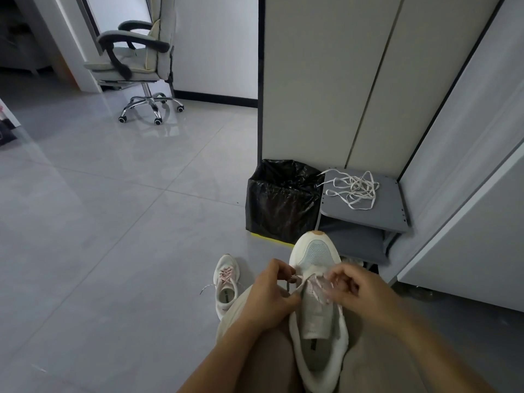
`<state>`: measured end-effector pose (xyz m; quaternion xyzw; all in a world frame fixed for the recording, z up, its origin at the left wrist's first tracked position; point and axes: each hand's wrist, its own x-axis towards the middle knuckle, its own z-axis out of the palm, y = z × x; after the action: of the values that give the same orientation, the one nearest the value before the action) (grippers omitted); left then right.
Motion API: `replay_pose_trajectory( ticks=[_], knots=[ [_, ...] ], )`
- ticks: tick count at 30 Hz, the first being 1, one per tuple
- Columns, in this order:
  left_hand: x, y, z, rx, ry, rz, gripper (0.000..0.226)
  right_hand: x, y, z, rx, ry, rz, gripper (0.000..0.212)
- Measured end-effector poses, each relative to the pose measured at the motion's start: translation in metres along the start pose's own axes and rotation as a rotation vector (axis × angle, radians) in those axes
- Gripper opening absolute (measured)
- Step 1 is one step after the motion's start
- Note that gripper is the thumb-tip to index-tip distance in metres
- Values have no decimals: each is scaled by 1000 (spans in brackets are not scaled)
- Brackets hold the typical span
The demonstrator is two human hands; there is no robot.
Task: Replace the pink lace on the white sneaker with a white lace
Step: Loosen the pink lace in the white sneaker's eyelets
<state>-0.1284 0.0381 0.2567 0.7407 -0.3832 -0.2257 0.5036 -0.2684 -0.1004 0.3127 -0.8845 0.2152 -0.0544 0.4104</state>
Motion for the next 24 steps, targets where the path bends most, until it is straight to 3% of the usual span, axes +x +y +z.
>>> replay_pose_trajectory(
  ticks=[4, 5, 8, 12, 16, 17, 20, 24],
  knots=[
    [-2, 2, 2, 8, -7, 24, 33, 15, -19, 36, -628, 189, -151, 25],
    [-3, 1, 1, 15, -14, 13, 34, 16, -20, 42, -669, 223, -196, 28],
    [-3, 1, -3, 43, -28, -4, 36, 13, -19, 40, -568, 191, -160, 24],
    [-3, 0, -5, 36, 5, 5, 34, -12, -2, -9, -23, -212, -86, 15],
    [-1, 1, -2, 45, -1, -8, 35, -30, 20, -40, 189, -108, 82, 8],
    [-1, 2, -1, 46, -3, -11, 35, -28, 20, -36, 176, -46, 108, 3],
    [-1, 4, 0, 48, -14, -23, 35, -11, 5, -7, -5, 88, 39, 22],
    [-4, 5, 0, 58, -18, -24, 35, 12, -12, 43, -521, 183, -156, 25]
  ],
)
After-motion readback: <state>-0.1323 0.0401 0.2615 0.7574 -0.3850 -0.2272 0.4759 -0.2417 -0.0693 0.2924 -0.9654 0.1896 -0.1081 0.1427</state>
